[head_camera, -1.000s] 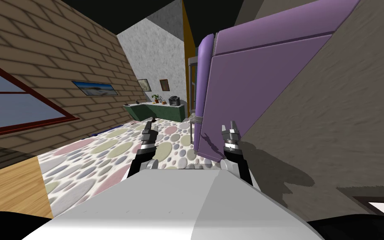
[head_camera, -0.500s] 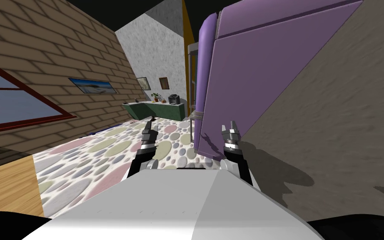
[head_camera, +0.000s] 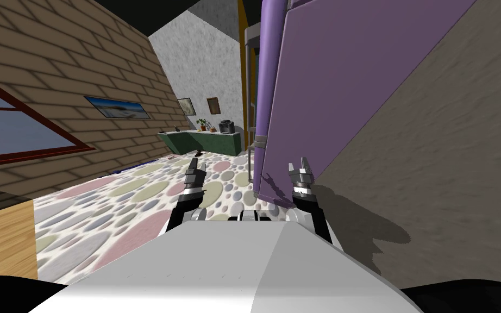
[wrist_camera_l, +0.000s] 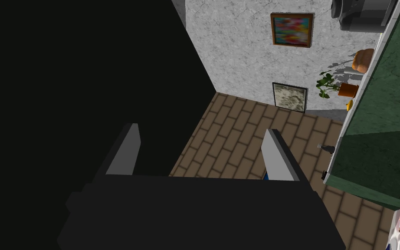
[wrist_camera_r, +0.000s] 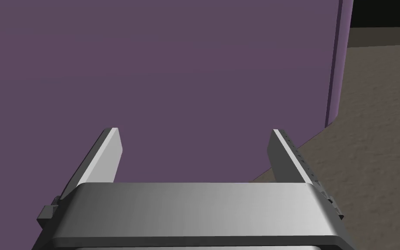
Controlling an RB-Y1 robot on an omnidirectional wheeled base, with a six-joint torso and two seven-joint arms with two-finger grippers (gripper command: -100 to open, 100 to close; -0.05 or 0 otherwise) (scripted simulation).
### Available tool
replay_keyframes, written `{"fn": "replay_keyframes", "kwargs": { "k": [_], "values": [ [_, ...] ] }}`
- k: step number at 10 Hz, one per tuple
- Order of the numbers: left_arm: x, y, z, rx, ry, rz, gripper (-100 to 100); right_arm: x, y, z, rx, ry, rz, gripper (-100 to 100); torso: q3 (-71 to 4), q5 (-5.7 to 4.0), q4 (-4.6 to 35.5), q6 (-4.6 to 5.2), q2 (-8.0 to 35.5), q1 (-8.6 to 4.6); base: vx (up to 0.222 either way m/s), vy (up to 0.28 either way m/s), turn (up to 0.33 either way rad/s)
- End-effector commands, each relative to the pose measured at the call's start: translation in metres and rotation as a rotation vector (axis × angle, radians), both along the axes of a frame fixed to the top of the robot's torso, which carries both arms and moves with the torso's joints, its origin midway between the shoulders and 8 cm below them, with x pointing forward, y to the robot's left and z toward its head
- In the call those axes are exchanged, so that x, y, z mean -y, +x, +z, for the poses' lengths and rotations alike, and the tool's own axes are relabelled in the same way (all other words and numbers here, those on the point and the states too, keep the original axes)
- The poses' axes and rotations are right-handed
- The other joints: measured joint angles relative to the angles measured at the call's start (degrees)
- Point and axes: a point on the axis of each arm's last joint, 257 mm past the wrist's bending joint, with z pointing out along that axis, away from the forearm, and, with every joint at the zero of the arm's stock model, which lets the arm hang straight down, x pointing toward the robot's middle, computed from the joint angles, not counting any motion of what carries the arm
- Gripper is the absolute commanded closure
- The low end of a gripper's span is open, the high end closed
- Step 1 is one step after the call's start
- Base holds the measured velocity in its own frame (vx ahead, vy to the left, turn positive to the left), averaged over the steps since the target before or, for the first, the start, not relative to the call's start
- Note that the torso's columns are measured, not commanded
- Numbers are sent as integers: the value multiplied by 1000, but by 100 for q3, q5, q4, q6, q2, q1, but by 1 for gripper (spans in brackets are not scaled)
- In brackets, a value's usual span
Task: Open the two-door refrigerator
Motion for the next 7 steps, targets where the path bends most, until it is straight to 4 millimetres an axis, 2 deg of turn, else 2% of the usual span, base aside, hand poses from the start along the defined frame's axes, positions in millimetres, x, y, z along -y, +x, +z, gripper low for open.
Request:
{"fn": "replay_keyframes", "kwargs": {
  "k": [1,7],
  "values": [
    [0,0,0,0,0,0,0,-7,-1,2,8,20,68,-100,-27,0,16,0,13,1,33,19,12],
    [0,0,0,0,0,0,0,-18,-4,9,52,254,280,-100,-29,0,24,0,24,1,60,35,25]
  ]
}}
